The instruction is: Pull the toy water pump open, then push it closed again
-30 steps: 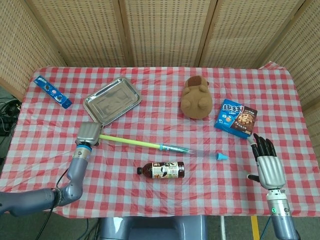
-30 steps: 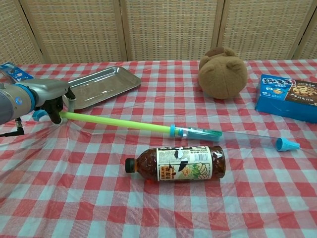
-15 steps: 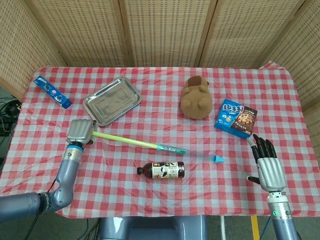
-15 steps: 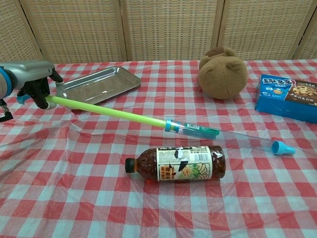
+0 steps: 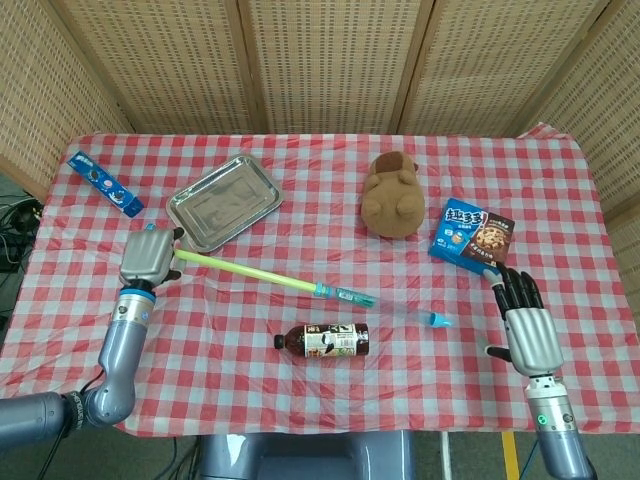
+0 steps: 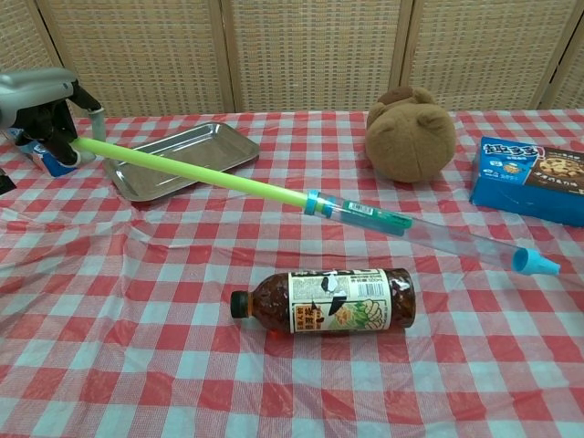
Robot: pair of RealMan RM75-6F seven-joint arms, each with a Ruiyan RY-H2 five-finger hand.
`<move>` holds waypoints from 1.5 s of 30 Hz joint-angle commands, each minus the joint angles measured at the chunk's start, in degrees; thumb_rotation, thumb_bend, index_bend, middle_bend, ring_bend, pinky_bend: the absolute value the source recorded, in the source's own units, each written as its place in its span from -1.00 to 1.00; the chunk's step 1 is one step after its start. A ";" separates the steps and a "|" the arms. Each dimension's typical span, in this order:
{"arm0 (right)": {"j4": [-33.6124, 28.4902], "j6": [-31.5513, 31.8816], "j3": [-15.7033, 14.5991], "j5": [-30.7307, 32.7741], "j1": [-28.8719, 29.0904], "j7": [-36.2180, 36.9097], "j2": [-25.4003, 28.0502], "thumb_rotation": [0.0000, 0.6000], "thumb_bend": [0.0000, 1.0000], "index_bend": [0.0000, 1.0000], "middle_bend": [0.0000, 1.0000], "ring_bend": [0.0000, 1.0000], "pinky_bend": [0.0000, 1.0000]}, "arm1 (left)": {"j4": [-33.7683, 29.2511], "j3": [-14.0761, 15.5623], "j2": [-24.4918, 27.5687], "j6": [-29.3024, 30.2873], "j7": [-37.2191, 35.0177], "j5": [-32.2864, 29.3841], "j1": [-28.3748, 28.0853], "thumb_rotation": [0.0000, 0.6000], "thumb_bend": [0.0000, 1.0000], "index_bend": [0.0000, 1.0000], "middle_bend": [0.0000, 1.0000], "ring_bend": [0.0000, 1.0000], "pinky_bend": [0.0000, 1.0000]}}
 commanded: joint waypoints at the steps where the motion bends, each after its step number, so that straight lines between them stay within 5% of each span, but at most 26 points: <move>1: -1.41 -0.37 0.77 0.48 0.61 -1.12 0.28 1.00 -0.71 -0.87 -0.99 -1.00 -1.00 | -0.99 -0.56 0.91 0.41 -1.37 1.23 0.51 1.00 0.31 0.73 0.86 0.76 0.54; 5: -3.19 -0.49 1.85 1.17 1.29 -2.82 0.28 1.00 -0.70 -0.79 -0.83 -0.92 -0.98 | -1.63 -1.03 1.51 0.79 -2.37 1.92 0.78 1.00 0.31 0.73 0.86 0.77 0.54; 11: -7.51 -0.10 4.24 1.87 2.83 -7.71 0.36 1.00 -0.69 -0.61 -0.37 -0.38 -0.62 | -2.50 -2.31 2.09 1.97 -3.42 1.61 1.05 1.00 0.32 0.73 0.86 0.77 0.54; 29: -18.71 -3.32 6.38 9.61 6.50 -23.68 -1.17 1.00 -0.69 -0.52 -0.20 -0.19 -0.49 | -2.97 -7.10 2.70 4.35 -1.99 -4.73 -0.79 1.00 0.32 0.73 0.86 0.77 0.54; 38: -17.03 -2.85 7.97 11.72 8.40 -25.40 -4.16 1.00 -0.59 -0.24 0.76 0.74 -0.01 | -4.57 -7.77 2.23 6.03 -0.43 -5.72 -1.97 1.00 0.32 0.73 0.87 0.77 0.54; 45: -15.06 -2.75 9.01 13.19 9.96 -26.29 -6.23 1.00 -0.58 -0.13 1.00 1.00 0.29 | -5.27 -8.04 2.31 7.04 0.42 -6.72 -2.37 1.00 0.32 0.73 0.87 0.78 0.56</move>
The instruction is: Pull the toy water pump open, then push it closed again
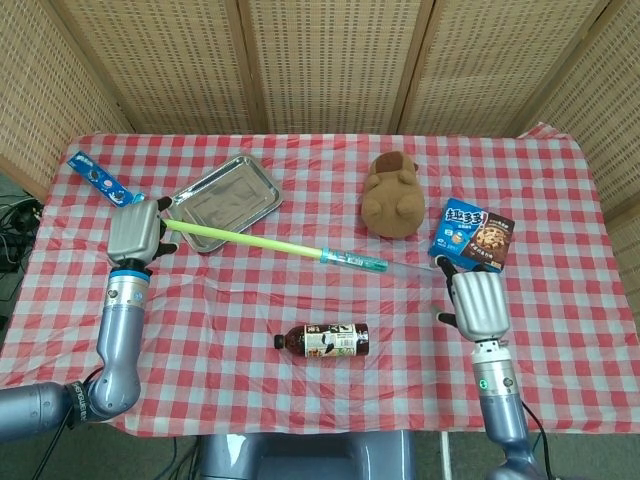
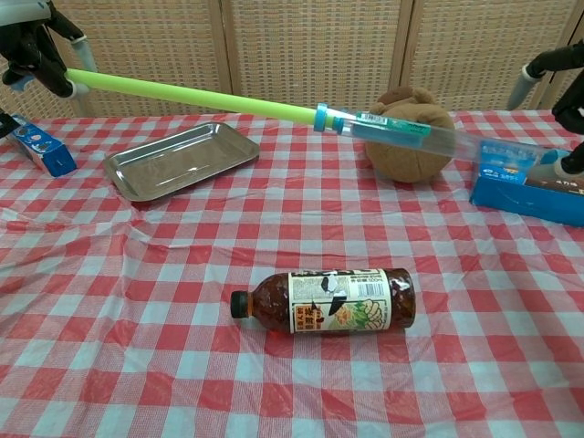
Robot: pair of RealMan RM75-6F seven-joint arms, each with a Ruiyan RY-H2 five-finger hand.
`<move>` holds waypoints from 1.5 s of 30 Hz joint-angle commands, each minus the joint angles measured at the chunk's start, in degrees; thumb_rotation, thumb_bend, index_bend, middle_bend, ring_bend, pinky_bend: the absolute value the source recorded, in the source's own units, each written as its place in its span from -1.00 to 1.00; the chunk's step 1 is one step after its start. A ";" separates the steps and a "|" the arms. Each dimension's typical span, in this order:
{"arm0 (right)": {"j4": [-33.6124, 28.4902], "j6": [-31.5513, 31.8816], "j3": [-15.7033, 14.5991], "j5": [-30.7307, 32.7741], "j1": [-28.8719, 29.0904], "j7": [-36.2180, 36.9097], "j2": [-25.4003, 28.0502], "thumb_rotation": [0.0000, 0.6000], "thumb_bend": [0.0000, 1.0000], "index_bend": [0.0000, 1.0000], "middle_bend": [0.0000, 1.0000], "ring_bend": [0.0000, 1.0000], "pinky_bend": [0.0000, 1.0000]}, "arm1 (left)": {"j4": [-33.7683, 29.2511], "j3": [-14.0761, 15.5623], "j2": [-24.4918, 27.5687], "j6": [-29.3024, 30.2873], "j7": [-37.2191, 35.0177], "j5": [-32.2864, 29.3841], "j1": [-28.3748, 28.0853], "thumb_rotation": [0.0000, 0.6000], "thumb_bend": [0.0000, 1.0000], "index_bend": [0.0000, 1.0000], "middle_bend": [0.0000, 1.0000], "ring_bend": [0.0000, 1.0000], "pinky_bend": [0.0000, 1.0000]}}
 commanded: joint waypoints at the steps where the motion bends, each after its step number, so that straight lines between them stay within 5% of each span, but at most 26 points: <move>1: 0.24 -0.10 0.23 0.71 0.49 -0.41 -0.61 1.00 -0.58 -0.11 1.00 1.00 0.30 | -0.13 0.00 0.05 0.08 0.17 -0.27 -0.09 1.00 0.32 0.73 0.87 0.78 0.56; 28: 5.08 1.00 1.93 8.34 2.41 -3.58 -2.81 1.00 -0.54 -0.06 1.00 1.00 0.30 | -2.37 0.25 1.01 0.77 -0.81 0.15 0.00 1.00 0.32 0.73 0.87 0.78 0.56; 45: 7.13 1.91 1.70 8.81 3.03 -2.09 -3.75 1.00 -0.47 0.29 1.00 1.00 0.30 | -2.05 0.98 3.07 -0.62 -3.18 0.63 1.61 1.00 0.32 0.73 0.87 0.78 0.56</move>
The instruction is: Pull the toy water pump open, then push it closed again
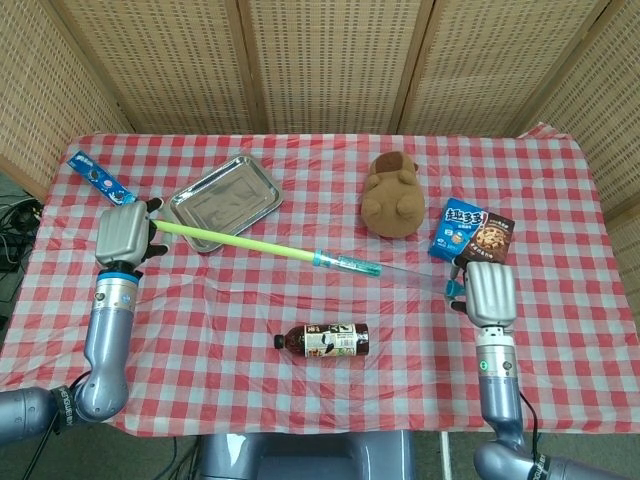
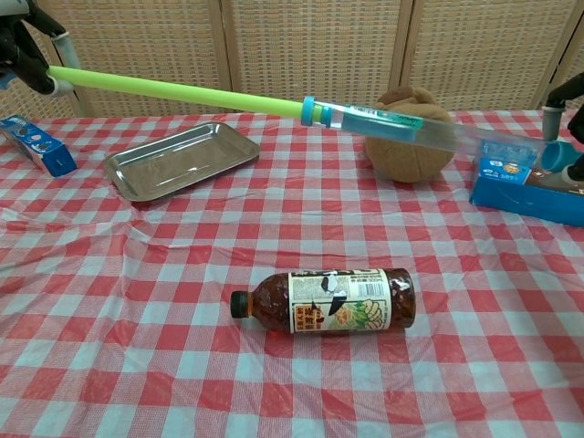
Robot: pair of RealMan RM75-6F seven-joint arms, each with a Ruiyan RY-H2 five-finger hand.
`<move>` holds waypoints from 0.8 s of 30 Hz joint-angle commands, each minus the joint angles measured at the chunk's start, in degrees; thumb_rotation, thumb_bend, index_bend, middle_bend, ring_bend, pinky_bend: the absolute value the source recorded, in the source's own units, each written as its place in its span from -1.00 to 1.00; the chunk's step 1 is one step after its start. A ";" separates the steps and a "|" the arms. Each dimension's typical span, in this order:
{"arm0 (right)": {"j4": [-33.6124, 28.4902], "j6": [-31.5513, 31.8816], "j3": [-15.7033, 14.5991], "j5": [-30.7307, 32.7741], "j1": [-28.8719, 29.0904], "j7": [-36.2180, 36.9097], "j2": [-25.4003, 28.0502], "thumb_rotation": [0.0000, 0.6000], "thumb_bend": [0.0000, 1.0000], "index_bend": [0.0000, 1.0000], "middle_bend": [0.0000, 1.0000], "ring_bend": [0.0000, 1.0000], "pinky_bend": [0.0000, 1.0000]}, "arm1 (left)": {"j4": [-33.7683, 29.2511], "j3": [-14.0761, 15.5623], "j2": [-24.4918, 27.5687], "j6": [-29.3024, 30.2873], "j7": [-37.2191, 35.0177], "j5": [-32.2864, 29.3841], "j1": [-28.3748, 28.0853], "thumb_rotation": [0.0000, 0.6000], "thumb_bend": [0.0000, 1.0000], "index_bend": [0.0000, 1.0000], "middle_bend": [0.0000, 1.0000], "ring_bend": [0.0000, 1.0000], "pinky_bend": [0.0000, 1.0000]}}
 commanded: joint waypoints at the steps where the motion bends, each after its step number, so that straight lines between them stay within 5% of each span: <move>1: -0.23 0.34 -0.02 -0.27 0.24 -0.35 -0.12 1.00 -0.46 0.30 1.00 1.00 0.30 | -0.01 0.14 0.03 -0.14 -0.17 0.15 0.07 1.00 0.32 0.73 0.87 0.78 0.56; 24: -1.67 1.76 0.62 0.80 1.94 -3.88 -0.95 1.00 -0.42 0.37 1.00 1.00 0.30 | -1.40 1.15 0.84 -0.41 0.18 0.58 0.24 1.00 0.32 0.73 0.87 0.78 0.56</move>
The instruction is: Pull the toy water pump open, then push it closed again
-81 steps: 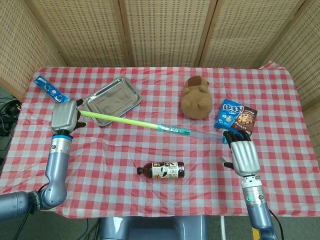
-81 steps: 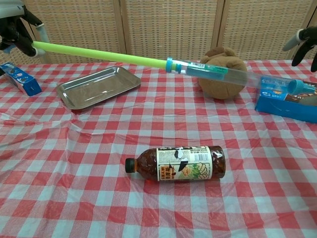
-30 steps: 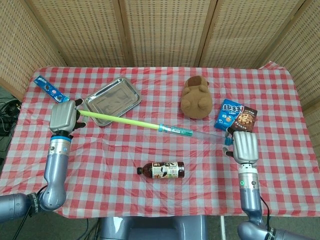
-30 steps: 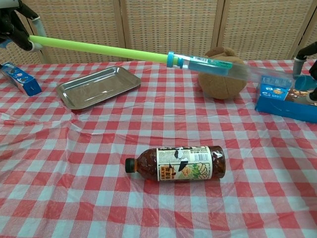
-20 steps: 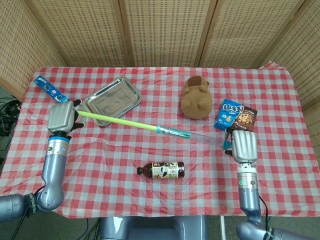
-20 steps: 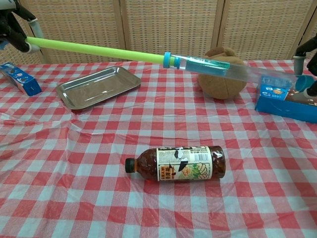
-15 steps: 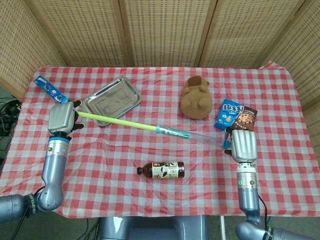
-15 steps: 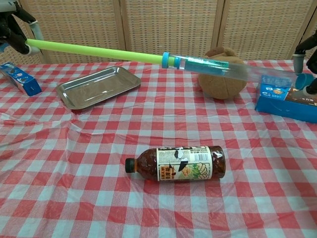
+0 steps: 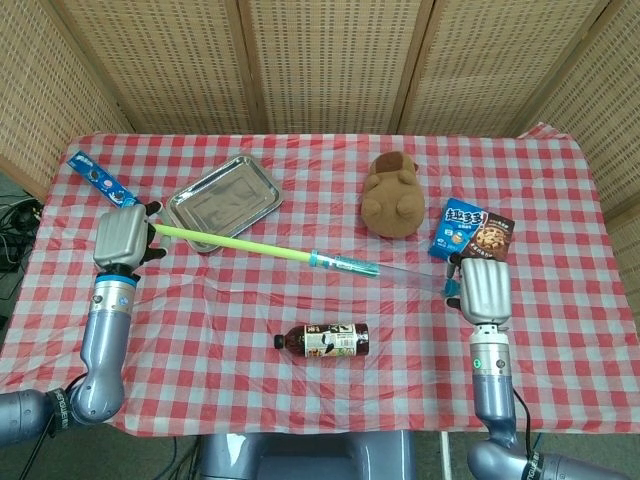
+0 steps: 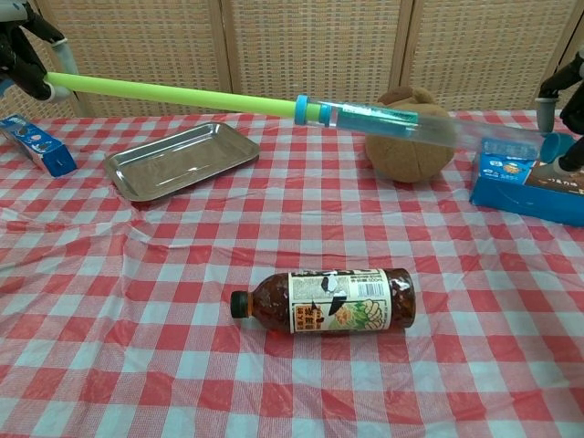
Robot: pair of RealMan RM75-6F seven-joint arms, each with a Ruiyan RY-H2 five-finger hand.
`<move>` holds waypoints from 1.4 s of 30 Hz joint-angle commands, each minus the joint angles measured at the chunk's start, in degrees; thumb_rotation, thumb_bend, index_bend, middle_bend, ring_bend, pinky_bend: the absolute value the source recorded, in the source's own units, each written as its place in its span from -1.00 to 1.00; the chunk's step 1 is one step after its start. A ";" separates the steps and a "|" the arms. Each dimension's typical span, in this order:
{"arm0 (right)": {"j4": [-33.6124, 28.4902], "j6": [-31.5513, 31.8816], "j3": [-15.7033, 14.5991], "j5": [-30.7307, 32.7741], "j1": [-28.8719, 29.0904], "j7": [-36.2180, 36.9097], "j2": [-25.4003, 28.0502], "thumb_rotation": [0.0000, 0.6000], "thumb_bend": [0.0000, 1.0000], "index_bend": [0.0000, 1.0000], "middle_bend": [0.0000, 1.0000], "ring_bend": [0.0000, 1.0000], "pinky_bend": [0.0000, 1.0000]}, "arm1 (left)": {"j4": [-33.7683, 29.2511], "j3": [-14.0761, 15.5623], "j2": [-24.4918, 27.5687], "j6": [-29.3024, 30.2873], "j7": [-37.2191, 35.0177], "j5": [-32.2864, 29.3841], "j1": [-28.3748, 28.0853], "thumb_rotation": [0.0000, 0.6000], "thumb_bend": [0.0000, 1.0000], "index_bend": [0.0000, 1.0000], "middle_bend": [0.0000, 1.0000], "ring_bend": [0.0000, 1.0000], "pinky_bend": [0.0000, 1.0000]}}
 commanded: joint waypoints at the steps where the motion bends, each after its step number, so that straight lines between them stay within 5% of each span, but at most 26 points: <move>1: -0.49 0.16 0.29 0.03 0.49 -0.71 -0.13 1.00 -0.42 0.37 1.00 1.00 0.30 | -0.80 0.28 0.12 0.23 0.63 0.10 -0.18 1.00 0.32 0.73 0.87 0.78 0.56; 42: -1.01 -0.06 0.51 0.19 5.05 -3.82 -3.43 1.00 -0.41 0.43 1.00 1.00 0.30 | -5.31 1.47 -8.46 3.59 6.55 -1.77 -5.35 1.00 0.32 0.73 0.87 0.78 0.56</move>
